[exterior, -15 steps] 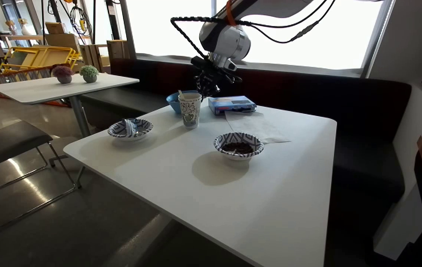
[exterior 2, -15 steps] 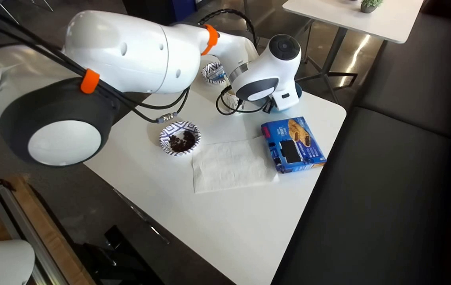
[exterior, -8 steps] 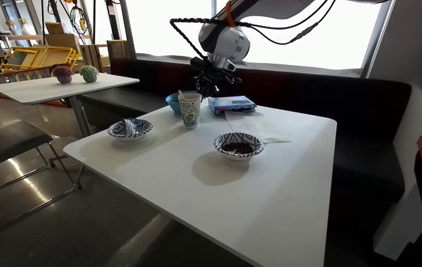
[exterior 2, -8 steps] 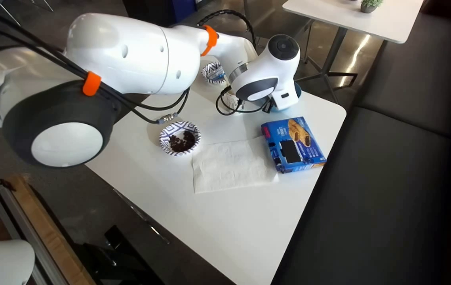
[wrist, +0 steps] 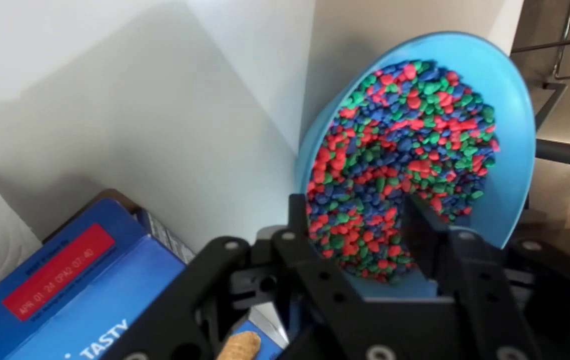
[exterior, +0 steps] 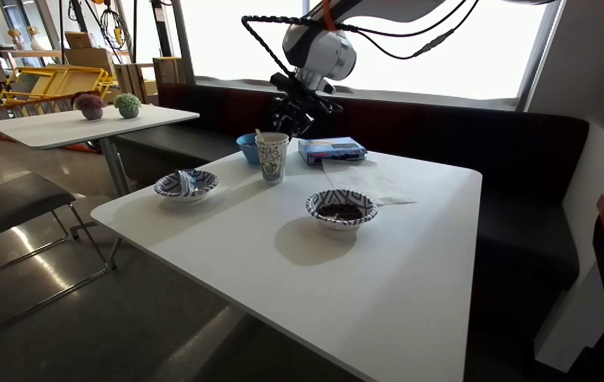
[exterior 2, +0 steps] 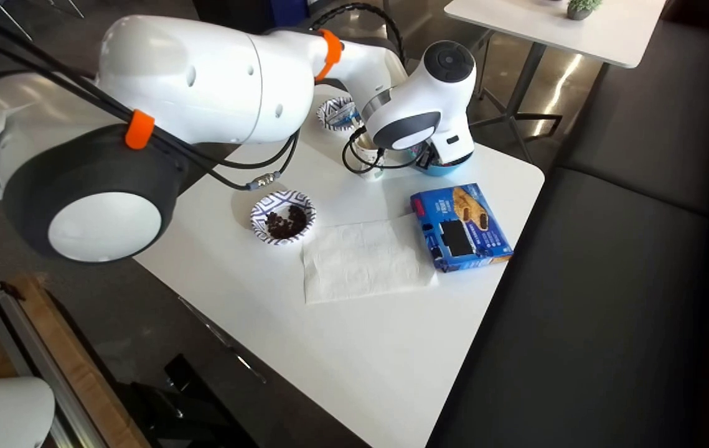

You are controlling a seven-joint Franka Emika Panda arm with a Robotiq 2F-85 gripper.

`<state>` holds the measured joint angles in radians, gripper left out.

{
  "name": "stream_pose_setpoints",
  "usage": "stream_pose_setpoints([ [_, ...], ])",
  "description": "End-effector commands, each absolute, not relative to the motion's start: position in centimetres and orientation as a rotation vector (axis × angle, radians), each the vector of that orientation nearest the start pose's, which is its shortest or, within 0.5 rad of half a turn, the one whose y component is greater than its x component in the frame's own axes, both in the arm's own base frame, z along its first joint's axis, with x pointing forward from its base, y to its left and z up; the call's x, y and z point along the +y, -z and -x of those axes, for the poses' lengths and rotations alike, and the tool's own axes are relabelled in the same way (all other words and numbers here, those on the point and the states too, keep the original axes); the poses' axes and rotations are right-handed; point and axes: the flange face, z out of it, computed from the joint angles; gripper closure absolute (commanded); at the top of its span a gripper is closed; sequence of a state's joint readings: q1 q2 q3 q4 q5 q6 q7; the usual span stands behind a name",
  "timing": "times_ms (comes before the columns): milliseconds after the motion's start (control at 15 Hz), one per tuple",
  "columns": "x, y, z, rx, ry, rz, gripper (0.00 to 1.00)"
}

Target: Move the blue bowl to the right.

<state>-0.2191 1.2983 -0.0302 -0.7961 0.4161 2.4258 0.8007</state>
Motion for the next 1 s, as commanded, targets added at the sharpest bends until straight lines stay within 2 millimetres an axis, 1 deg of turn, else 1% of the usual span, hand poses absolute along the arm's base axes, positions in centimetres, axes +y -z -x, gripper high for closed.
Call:
stream_pose_setpoints([
  [0,-19.3,-16.5,-79.9,1.642,0.321,2.204,0.16],
  [67,-19.6,-17.3,-79.8,1.627,0.309,2.221,0.09],
  [133,-20.3,-18.4,-79.6,1.628,0.328,2.235,0.02],
  [200,-21.1,-19.8,-79.4,1.640,0.342,2.244,0.00],
  [267,-21.9,-21.1,-79.1,1.657,0.352,2.264,0.00],
  [400,-23.9,-24.8,-78.3,1.665,0.425,2.319,0.00],
  [467,-24.5,-26.7,-77.6,1.629,0.456,2.369,0.00],
  [600,-25.6,-29.7,-76.5,1.557,0.524,2.494,0.00],
  [667,-26.3,-31.0,-75.9,1.556,0.579,2.539,0.01],
  [800,-26.9,-33.2,-74.7,1.505,0.634,2.651,0.00],
  [933,-26.8,-34.1,-73.4,1.435,0.645,2.774,0.00],
])
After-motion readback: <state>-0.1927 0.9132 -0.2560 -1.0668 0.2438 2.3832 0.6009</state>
